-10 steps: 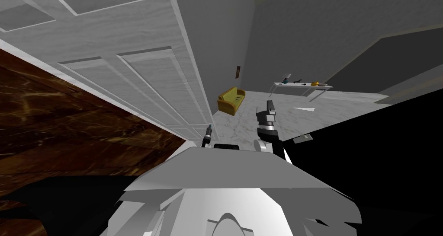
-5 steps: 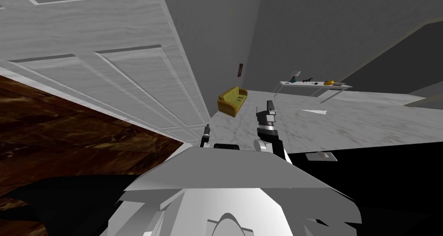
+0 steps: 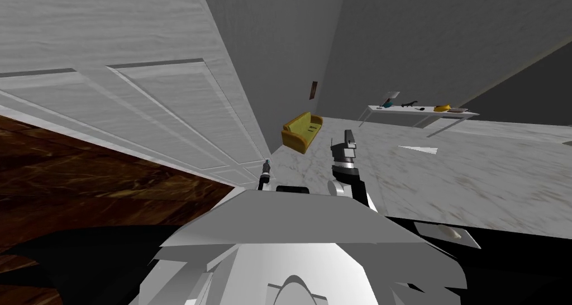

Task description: Push the door open

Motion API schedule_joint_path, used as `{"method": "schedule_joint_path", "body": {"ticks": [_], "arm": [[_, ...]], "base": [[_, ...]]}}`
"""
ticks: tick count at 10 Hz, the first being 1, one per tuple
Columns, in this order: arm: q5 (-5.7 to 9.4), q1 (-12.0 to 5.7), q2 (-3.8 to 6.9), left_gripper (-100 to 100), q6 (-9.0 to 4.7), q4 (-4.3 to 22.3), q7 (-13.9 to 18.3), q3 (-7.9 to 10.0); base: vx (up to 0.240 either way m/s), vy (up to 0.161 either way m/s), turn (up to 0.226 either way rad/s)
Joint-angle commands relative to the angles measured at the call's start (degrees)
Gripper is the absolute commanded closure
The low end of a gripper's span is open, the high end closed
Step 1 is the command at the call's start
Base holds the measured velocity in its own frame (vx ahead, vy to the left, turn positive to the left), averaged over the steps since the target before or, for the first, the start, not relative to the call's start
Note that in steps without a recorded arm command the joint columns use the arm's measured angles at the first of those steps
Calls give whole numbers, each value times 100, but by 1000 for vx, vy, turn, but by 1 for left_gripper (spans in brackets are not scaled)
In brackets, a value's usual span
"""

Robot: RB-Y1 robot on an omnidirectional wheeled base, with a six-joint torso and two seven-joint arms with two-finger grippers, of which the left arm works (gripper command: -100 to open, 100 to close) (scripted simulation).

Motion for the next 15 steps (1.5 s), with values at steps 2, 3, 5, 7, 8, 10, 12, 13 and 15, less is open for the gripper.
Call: {"method": "schedule_joint_path", "body": {"ticks": [2, 3, 5, 7, 8, 10, 12, 13, 15], "arm": [[56, -9, 60, 100, -2, 10, -35, 116], [85, -14, 80, 100, -3, 15, -52, 174], [151, -24, 107, 100, -5, 27, -93, 310], [223, -36, 110, 100, -8, 39, -138, 458], [258, -42, 101, 100, -9, 46, -160, 531], [336, -54, 55, 100, -12, 59, -207, 690], [385, -62, 4, 100, -14, 68, -238, 791], [361, -70, 3, 100, -34, 167, -222, 734], [440, -81, 82, 100, -52, 162, -263, 883]], "base": [[153, -47, 49], [185, -41, 50], [216, -40, 65], [227, -49, 53], [177, -37, 74], [201, -71, 89], [222, -38, 67], [106, -13, 25], [160, -10, 38]]}}
